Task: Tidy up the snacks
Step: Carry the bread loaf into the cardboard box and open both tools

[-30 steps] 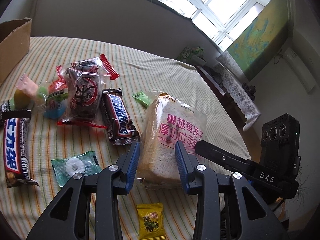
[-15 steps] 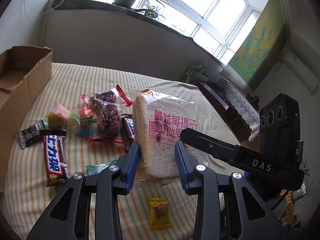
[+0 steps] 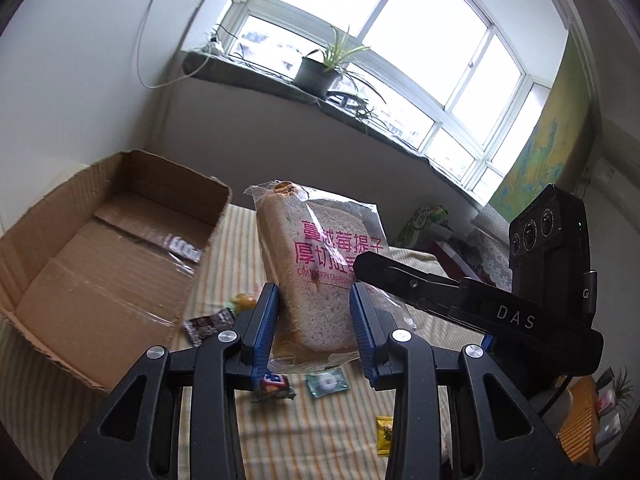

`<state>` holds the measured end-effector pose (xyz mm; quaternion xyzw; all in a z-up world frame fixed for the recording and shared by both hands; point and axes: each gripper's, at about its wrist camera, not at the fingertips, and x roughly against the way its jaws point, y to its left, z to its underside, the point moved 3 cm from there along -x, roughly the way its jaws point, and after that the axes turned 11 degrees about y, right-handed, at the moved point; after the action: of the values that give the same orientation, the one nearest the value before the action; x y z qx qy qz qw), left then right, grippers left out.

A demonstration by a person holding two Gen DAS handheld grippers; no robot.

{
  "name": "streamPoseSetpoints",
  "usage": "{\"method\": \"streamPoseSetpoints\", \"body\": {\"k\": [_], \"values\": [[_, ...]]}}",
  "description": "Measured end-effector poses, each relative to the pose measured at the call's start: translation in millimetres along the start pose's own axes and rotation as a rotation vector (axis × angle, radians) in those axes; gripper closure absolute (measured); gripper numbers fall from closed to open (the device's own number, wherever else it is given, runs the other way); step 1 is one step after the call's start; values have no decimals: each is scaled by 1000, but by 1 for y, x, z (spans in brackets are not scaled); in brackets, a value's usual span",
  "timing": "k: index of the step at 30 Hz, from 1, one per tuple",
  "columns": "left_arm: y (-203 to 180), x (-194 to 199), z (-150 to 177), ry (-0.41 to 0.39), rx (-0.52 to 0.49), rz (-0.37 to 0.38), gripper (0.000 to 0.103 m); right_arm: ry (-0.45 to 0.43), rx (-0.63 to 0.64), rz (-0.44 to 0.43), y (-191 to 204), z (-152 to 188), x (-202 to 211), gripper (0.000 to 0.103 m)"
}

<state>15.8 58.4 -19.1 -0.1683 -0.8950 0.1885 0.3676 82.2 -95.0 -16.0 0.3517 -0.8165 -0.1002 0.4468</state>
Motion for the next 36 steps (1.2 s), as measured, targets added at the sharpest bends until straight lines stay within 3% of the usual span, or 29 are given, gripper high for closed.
{"method": "streamPoseSetpoints", "body": {"k": [7, 20, 25, 28, 36], "values": [[49, 26, -6, -69, 97, -50, 69, 49, 89, -28, 52, -13, -50, 68], [104, 35, 0, -91, 201, -141, 69, 138, 119, -71, 84, -16, -119, 68], [115, 38, 6, -83, 217, -158, 69, 161, 121, -66, 84, -16, -130, 68], [119, 38, 6, -88, 222, -209, 69, 160, 122, -37, 90, -18, -138, 68], [124, 45, 6, -111, 250, -210, 69, 134, 140, 0, 88, -20, -129, 68]]}}
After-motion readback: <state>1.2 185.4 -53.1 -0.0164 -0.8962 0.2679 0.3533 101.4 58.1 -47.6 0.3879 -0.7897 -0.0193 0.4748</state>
